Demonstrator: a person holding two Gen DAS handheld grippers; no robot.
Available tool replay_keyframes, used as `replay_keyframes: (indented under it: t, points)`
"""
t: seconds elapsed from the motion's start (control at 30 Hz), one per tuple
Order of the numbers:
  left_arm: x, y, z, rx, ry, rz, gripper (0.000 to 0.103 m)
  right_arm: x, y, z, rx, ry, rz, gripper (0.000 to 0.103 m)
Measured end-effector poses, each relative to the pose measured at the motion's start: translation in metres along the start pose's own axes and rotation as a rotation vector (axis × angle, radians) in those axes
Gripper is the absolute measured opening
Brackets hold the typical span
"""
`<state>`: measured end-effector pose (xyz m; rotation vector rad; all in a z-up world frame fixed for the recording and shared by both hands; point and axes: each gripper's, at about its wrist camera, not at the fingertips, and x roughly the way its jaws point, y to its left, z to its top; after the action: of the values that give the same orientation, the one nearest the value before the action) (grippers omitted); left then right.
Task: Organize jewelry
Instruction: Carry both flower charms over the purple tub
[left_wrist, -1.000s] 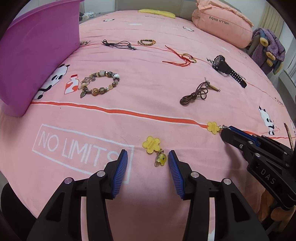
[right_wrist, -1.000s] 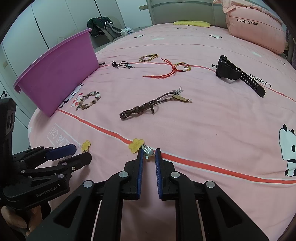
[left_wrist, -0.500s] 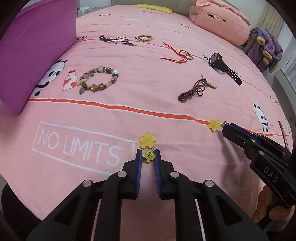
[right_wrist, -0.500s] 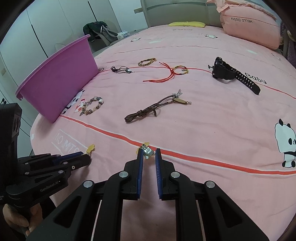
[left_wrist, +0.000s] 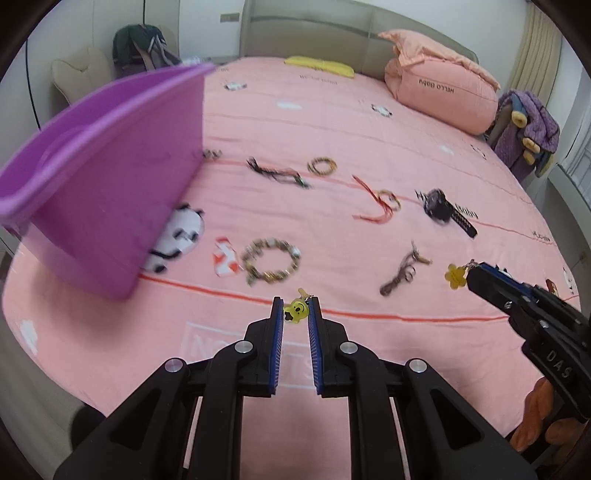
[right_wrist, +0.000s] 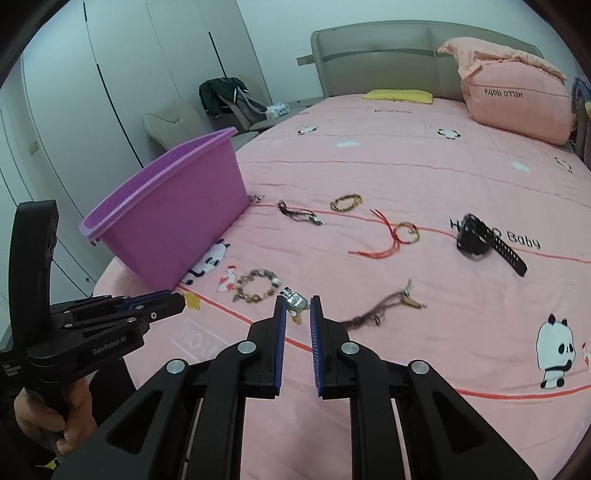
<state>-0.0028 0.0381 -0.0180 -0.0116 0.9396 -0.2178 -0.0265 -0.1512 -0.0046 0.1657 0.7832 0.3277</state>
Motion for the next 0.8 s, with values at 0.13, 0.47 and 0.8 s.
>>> replay_keyframes:
  t: [0.13,0.47,0.8]
  points:
    - [-0.02,0.023,0.026,0.003,-0.039,0.034,0.014,-0.003,0.031,0.037,-0.016,-0.046,0.052,0.013]
    - [-0.064,0.112,0.093,-0.056,-0.141,0.137,0.014,0.027,0.123,0.118,-0.094,-0.107,0.196,0.013]
    - [-0.048,0.211,0.126,-0.167,-0.088,0.252,0.014,0.106,0.205,0.174,-0.119,-0.004,0.27,0.013]
